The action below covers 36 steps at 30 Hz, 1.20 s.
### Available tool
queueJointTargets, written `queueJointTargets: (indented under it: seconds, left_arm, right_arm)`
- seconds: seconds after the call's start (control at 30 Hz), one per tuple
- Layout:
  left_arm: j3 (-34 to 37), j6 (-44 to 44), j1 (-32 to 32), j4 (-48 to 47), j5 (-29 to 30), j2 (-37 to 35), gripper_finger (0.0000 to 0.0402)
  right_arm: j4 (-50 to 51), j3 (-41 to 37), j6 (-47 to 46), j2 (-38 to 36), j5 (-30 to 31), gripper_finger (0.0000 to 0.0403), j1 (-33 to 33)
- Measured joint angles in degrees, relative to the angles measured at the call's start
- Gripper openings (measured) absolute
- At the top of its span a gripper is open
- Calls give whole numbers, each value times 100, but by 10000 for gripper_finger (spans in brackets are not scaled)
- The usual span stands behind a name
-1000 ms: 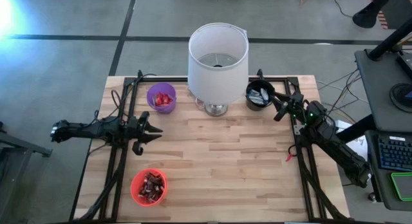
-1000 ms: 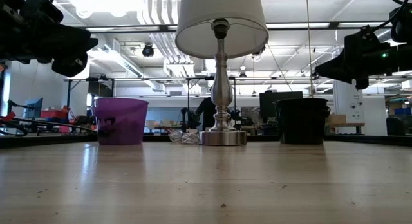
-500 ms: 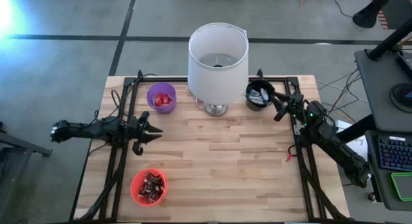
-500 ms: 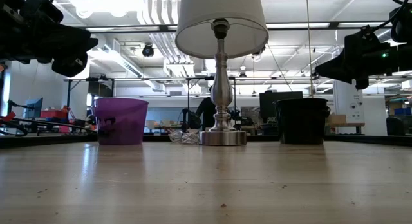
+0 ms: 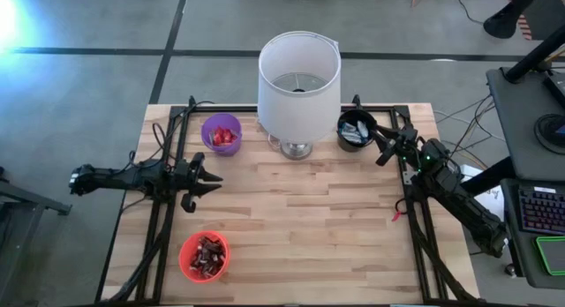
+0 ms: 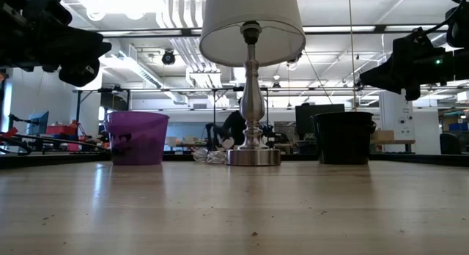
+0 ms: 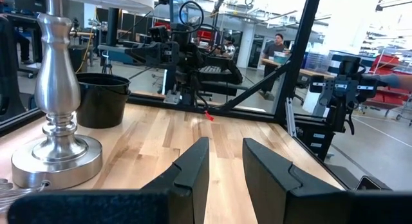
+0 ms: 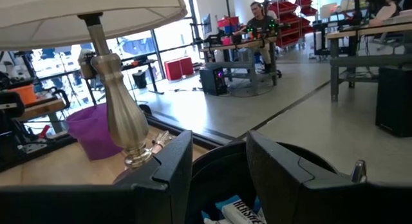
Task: Sort candy
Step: Return to Home Position
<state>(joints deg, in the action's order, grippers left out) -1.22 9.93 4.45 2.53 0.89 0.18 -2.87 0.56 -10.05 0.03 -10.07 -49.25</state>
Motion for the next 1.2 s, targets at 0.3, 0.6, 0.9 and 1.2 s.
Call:
queueJointTargets:
  seconds: [0.3, 0.6, 0.9, 1.2]
  left_arm:
    - [-9, -1, 0, -1, 0, 9, 77]
    - [-15, 0, 0, -1, 0, 9, 77]
    - [-23, 0, 0, 1, 2, 9, 77]
    - [-23, 0, 0, 1, 2, 9, 77]
  right_arm:
    - [-25, 0, 1, 8, 2, 137, 0]
    - [-36, 0, 1, 84, 7, 137, 0]
    - [-36, 0, 1, 83, 9, 137, 0]
    - [-36, 0, -2, 84, 9, 137, 0]
